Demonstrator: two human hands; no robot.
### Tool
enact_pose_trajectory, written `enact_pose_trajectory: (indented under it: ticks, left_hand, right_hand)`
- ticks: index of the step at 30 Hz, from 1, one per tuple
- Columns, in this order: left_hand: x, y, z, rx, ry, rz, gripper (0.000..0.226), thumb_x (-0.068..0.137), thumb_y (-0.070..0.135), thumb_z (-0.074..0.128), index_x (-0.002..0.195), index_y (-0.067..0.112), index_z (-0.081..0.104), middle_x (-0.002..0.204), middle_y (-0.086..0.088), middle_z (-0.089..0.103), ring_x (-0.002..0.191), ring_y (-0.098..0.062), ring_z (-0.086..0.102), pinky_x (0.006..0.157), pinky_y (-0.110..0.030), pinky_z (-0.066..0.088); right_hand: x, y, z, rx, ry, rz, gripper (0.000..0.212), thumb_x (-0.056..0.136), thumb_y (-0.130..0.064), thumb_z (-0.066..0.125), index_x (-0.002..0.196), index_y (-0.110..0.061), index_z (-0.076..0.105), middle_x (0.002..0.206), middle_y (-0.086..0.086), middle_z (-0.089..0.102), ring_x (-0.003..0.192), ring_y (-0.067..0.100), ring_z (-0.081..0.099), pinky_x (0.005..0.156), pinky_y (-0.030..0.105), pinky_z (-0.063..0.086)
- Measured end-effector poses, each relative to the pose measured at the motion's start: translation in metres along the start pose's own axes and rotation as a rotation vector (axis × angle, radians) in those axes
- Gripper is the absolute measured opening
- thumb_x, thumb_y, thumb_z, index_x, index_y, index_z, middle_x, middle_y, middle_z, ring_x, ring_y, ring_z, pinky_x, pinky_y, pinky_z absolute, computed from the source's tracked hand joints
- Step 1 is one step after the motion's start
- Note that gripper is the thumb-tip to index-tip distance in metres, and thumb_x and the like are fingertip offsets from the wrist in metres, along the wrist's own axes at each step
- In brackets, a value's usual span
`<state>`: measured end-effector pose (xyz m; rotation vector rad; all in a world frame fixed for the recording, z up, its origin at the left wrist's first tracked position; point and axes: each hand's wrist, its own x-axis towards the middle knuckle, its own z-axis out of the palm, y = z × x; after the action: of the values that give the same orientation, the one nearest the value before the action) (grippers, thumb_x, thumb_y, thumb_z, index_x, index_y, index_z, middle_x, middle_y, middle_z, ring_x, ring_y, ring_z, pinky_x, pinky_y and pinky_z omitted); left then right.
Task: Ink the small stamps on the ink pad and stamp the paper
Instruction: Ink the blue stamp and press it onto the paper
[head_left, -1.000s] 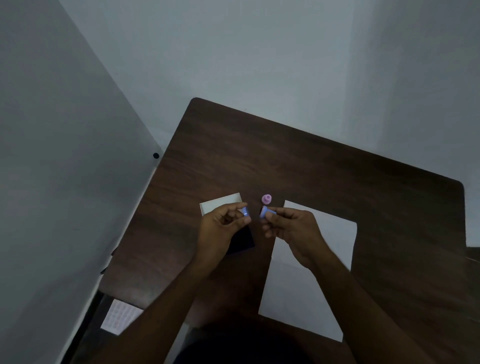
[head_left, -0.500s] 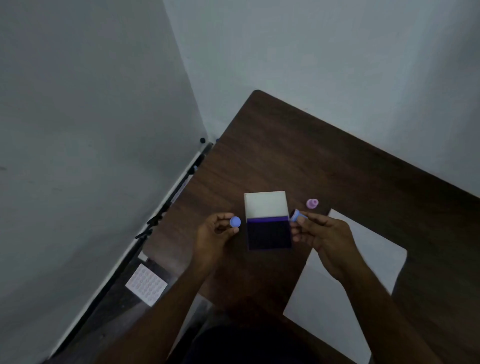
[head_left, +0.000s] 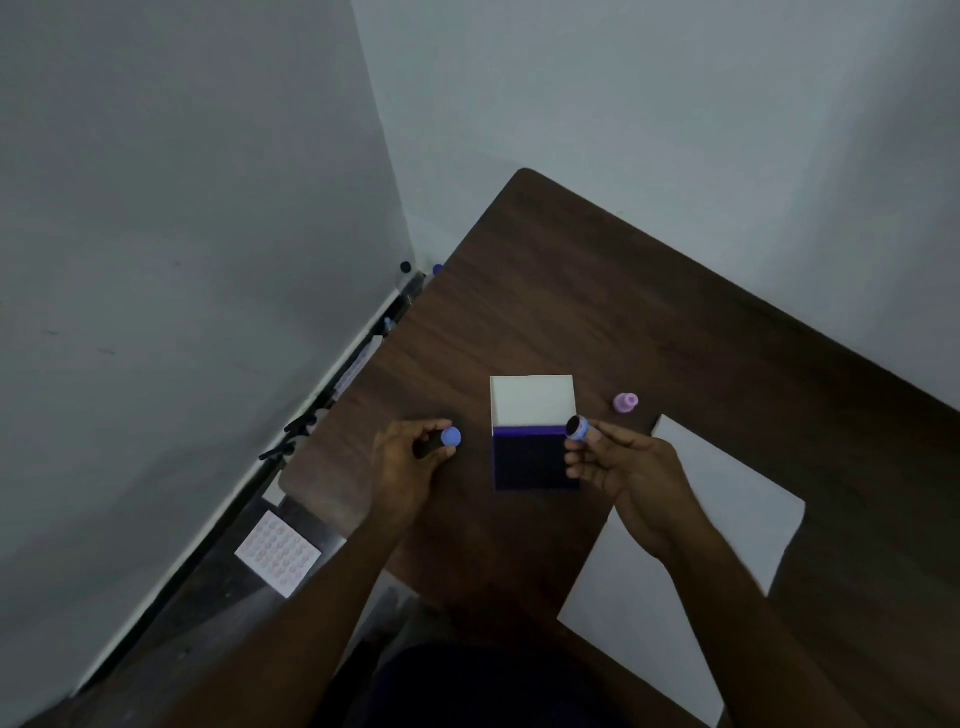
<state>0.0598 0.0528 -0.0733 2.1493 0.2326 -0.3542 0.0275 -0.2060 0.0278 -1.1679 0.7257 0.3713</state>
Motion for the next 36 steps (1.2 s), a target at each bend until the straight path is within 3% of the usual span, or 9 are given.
enact_pose_trajectory:
  ticks: [8,16,19,23,28,31,36]
  left_hand:
    - [0.002,-0.001,0.003,0.124,0.034,0.045,0.035,0.073,0.033,0.078,0.107,0.030,0.070,0.104,0.006,0.065,0.098,-0.015,0.054,0.088,-0.038,0.051]
    - [0.000,0.006,-0.004,0.205,-0.043,0.122,0.043,0.074,0.034,0.078,0.115,0.034,0.065,0.111,0.005,0.059,0.103,-0.014,0.052,0.090,-0.028,0.046]
    - [-0.004,0.036,-0.008,0.179,-0.060,0.254,0.033,0.078,0.028,0.075,0.109,0.032,0.068,0.105,0.007,0.062,0.100,-0.011,0.055,0.089,-0.026,0.047]
    - [-0.018,0.111,-0.010,-0.123,-0.111,0.364,0.029,0.077,0.018,0.074,0.102,0.032,0.069,0.105,0.010,0.066,0.095,0.001,0.062,0.074,-0.006,0.049]
    - [-0.036,0.191,-0.014,-0.196,-0.188,0.568,0.049,0.069,0.047,0.067,0.112,0.023,0.067,0.105,0.017,0.063,0.094,0.001,0.061,0.074,-0.005,0.047]
    - [-0.041,0.211,-0.011,-0.182,-0.222,0.636,0.055,0.067,0.050,0.069,0.114,0.021,0.067,0.105,0.013,0.063,0.091,0.002,0.059,0.075,-0.005,0.045]
    - [-0.043,0.224,-0.006,-0.156,-0.191,0.689,0.044,0.068,0.046,0.073,0.109,0.035,0.061,0.101,0.013,0.063,0.085,-0.007,0.060,0.072,-0.012,0.049]
  right_hand:
    - [-0.003,-0.001,-0.003,0.059,-0.003,0.005,0.019,0.089,-0.009,0.056,0.092,-0.011,0.075,0.091,0.015,0.074,0.078,0.025,0.071,0.064,0.026,0.057]
    - [-0.014,-0.010,-0.006,0.264,-0.141,0.034,0.029,0.088,-0.012,0.056,0.115,-0.003,0.063,0.101,0.015,0.066,0.093,0.024,0.064,0.080,0.034,0.053]
    - [-0.021,-0.018,-0.003,0.397,-0.210,0.034,0.029,0.089,-0.011,0.056,0.116,-0.002,0.061,0.099,0.013,0.065,0.093,0.023,0.062,0.084,0.035,0.052]
    - [-0.029,-0.028,0.004,0.542,-0.270,0.019,0.028,0.090,-0.010,0.054,0.116,-0.001,0.061,0.097,0.013,0.065,0.091,0.022,0.060,0.085,0.034,0.051]
    - [-0.036,-0.040,0.009,0.697,-0.315,-0.025,0.031,0.090,-0.006,0.055,0.120,0.003,0.056,0.105,0.019,0.062,0.092,0.026,0.061,0.083,0.035,0.052]
    - [-0.041,-0.047,0.010,0.776,-0.345,-0.043,0.038,0.091,-0.004,0.052,0.128,0.006,0.048,0.111,0.021,0.059,0.089,0.024,0.060,0.077,0.033,0.053]
    - [-0.045,-0.050,0.007,0.858,-0.332,-0.076,0.038,0.087,-0.001,0.052,0.124,0.007,0.051,0.115,0.025,0.062,0.096,0.029,0.066,0.073,0.034,0.056]
